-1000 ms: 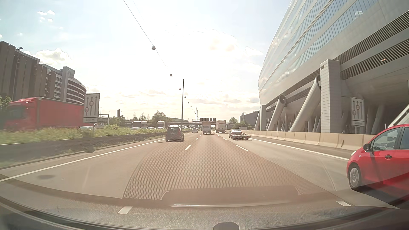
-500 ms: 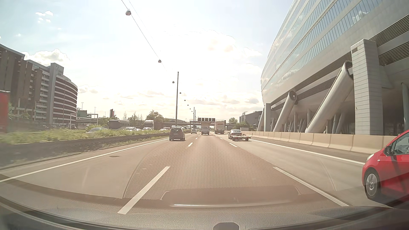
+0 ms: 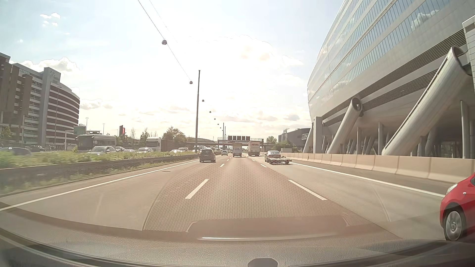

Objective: Follow the waypoints while adhering to traffic rules and regulations

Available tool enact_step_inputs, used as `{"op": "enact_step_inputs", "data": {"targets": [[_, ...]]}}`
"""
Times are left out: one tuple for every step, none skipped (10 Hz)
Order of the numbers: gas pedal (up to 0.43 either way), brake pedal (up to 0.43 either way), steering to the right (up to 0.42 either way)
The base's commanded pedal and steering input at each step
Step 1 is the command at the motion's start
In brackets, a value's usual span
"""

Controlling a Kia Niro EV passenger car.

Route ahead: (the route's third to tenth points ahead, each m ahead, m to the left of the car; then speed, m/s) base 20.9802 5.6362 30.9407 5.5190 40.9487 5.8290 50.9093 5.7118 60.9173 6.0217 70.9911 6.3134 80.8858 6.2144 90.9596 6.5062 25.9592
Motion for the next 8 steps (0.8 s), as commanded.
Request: {"op": "enact_step_inputs", "data": {"targets": [[0.157, 0.000, -0.001], [0.157, 0.000, -0.001], [0.169, 0.000, -0.001], [0.189, 0.000, -0.001], [0.197, 0.000, -0.001], [0.197, 0.000, -0.001], [0.197, 0.000, -0.001], [0.197, 0.000, -0.001]]}}
